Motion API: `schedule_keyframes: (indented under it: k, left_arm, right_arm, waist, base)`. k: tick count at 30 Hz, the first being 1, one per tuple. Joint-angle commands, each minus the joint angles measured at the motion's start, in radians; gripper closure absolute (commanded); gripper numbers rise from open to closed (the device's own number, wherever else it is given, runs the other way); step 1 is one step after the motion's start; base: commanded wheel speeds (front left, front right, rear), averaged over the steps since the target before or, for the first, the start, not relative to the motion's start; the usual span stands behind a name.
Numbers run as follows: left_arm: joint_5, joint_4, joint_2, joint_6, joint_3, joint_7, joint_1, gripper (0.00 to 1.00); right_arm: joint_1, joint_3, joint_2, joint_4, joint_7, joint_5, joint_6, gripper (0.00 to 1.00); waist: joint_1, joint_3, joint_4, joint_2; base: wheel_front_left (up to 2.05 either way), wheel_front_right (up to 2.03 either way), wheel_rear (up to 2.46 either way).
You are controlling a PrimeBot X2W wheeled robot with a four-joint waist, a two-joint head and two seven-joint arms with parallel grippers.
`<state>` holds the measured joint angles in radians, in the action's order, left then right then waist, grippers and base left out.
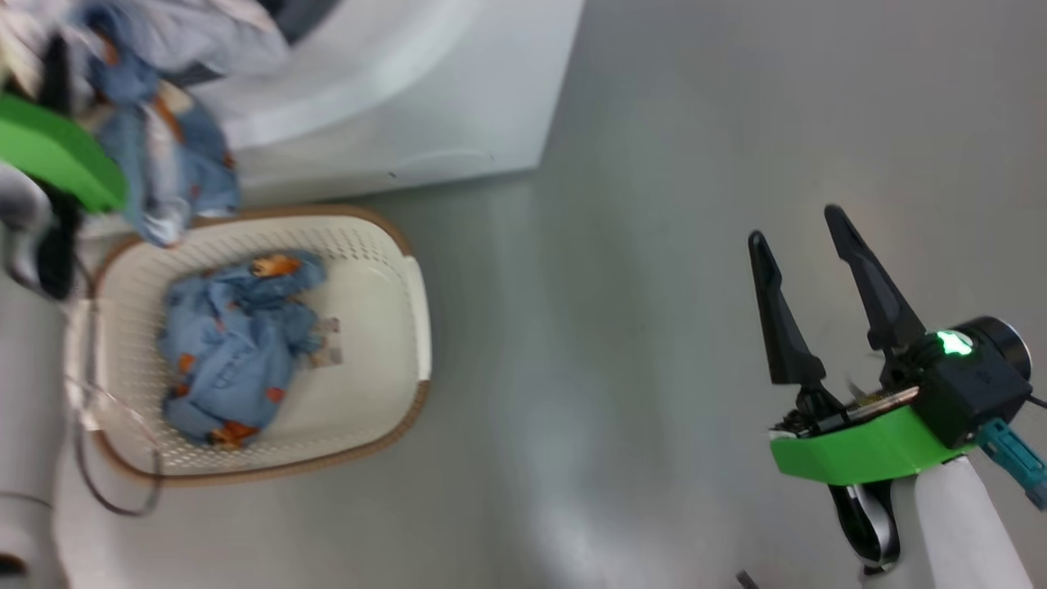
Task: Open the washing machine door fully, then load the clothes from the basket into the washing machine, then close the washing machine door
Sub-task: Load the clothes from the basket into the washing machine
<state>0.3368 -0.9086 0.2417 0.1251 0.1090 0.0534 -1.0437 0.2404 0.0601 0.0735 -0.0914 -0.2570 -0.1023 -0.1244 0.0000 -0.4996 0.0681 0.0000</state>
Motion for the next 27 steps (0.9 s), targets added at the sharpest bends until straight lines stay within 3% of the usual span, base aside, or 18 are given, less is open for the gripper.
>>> schedule_keyframes:
  k: [1,8,17,21,27]
  left_arm:
    - [0.014,0.006,0.074,0.004,-0.008,-0.030,-0.055,1.00]
    - [0.080,-0.005,0.197,0.005,0.055,-0.184,-0.226,1.00]
    - [0.098,0.046,0.315,0.005,0.108,-0.247,-0.408,1.00]
    - [0.091,0.068,0.351,0.003,0.102,-0.185,-0.482,1.00]
    - [0.024,0.096,0.402,-0.053,0.105,-0.010,-0.554,1.00]
  right_arm:
    - [0.013,0.032,-0.008,-0.026,-0.004,-0.009,-0.006,0.00]
    - [0.051,0.047,-0.021,-0.031,-0.005,-0.038,-0.006,0.00]
    - [0.072,0.063,-0.023,-0.050,-0.005,-0.091,-0.006,0.00]
    - [0.084,0.071,-0.023,-0.051,-0.005,-0.112,-0.006,0.00]
    - [0.091,0.081,-0.023,-0.051,-0.005,-0.128,-0.006,0.00]
  waist:
    - [0.0000,-0.124,0.106,0.0000]
    - [0.0000,-0.207,0.198,0.0000]
    - [0.0000,-0.296,0.265,0.0000]
    - [0.0000,-0.322,0.284,0.0000]
    - [0.0000,-0.338,0.298,0.0000]
  base:
    - [0.00,0.00,0.00]
    - [0.00,0.00,0.00]
    - [0.00,0.00,0.00]
    - [0.00,0.00,0.00]
    - [0.00,0.00,0.00]
